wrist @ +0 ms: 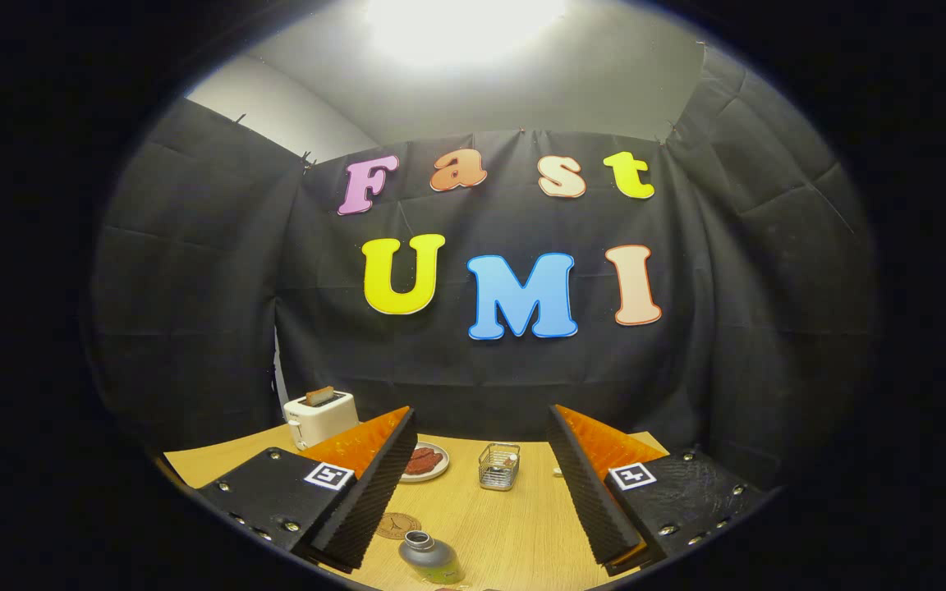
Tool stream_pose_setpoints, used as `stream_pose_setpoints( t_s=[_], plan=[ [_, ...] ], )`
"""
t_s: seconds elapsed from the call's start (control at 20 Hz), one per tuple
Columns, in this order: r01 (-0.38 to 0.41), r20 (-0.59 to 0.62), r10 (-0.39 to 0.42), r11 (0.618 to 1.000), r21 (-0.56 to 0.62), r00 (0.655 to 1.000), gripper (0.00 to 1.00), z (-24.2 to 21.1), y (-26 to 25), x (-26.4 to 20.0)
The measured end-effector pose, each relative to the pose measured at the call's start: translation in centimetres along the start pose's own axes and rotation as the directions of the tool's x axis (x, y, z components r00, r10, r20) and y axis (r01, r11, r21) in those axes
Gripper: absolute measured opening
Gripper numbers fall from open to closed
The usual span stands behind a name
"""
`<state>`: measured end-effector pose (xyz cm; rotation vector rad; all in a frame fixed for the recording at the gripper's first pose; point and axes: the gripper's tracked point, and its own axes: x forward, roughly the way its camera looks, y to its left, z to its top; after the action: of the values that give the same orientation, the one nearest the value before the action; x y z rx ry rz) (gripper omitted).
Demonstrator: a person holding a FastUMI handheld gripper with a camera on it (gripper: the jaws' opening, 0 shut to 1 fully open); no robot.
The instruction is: Take the bottle from table, then pour the juice into the cup, finally place the bottle on the coaster
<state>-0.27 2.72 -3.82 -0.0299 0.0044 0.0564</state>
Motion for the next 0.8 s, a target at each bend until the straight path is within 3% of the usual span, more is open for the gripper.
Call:
stream_pose_setpoints(
  t_s=[0.25,0.8],
  plan=[
    [-0.036,0.016,0.035,0.998,0.055,0.999,0.97,-3.4,1.7,-0.3],
    [-0.011,-0.034,0.011,1.000,-0.012,0.999,0.98,-14.7,5.4,-0.2]
  ],
)
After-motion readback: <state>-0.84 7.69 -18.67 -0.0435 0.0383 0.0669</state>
